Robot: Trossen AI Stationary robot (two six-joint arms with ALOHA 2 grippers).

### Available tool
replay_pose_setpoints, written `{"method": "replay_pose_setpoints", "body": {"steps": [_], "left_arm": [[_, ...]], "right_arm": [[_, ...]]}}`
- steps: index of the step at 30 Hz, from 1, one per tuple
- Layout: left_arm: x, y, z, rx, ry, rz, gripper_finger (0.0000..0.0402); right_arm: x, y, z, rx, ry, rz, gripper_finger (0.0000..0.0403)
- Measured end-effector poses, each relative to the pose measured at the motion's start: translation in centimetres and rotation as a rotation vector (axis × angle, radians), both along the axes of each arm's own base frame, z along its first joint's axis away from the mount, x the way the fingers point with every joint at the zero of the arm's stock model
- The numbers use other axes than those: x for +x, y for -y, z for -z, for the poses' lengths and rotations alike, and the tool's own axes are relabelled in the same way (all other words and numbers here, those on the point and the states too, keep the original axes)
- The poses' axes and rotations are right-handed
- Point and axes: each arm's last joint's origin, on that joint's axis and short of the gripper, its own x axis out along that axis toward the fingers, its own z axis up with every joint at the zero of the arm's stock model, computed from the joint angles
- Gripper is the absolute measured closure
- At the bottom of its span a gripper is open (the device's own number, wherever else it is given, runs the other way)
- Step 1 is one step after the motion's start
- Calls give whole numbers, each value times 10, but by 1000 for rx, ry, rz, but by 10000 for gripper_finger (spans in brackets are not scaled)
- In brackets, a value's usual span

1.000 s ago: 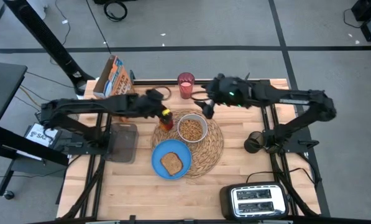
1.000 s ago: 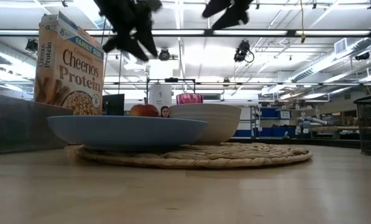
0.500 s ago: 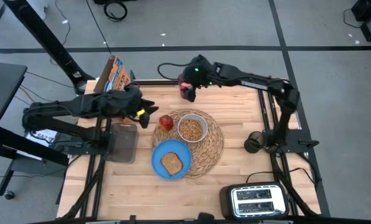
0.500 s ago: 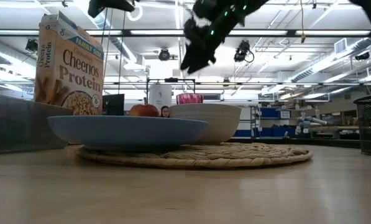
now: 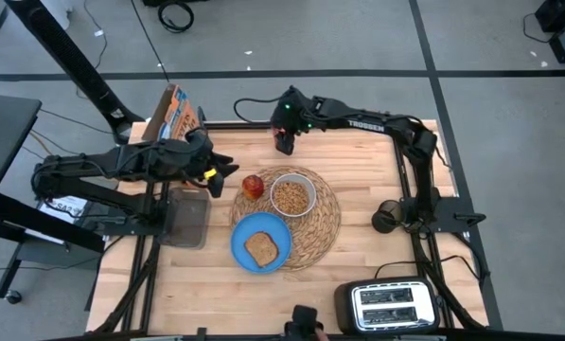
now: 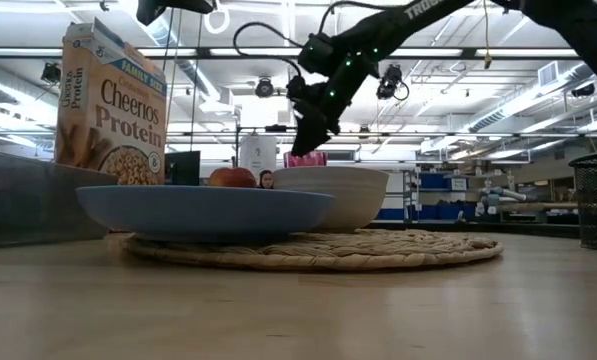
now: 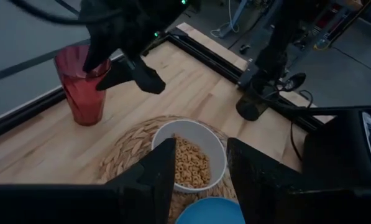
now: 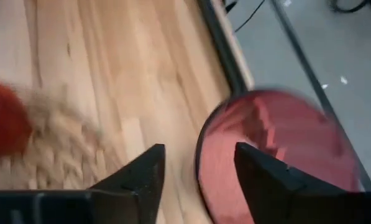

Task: Arrange a breakfast setting
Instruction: Put the glass of milk on the top right of the woven placemat

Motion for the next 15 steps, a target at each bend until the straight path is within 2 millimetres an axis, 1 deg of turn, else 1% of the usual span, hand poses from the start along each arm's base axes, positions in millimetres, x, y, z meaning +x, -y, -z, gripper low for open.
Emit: {"method": "replay_pose_setpoints", "body": {"steps": [4, 6, 13, 15], "left_arm": [[0, 0, 0, -12, 9, -6, 250], [0, 0, 0, -13, 10, -6, 250], [1, 0, -1, -16, 21, -8, 250], [1, 0, -1, -17, 21, -8, 250]], "right_arm": [[4, 5, 13, -14, -29, -85, 253], [5, 5, 17, -16, -40, -98, 279], [3, 4, 14, -25, -46, -114, 380], [3, 4, 14, -28, -45, -117, 387]]}}
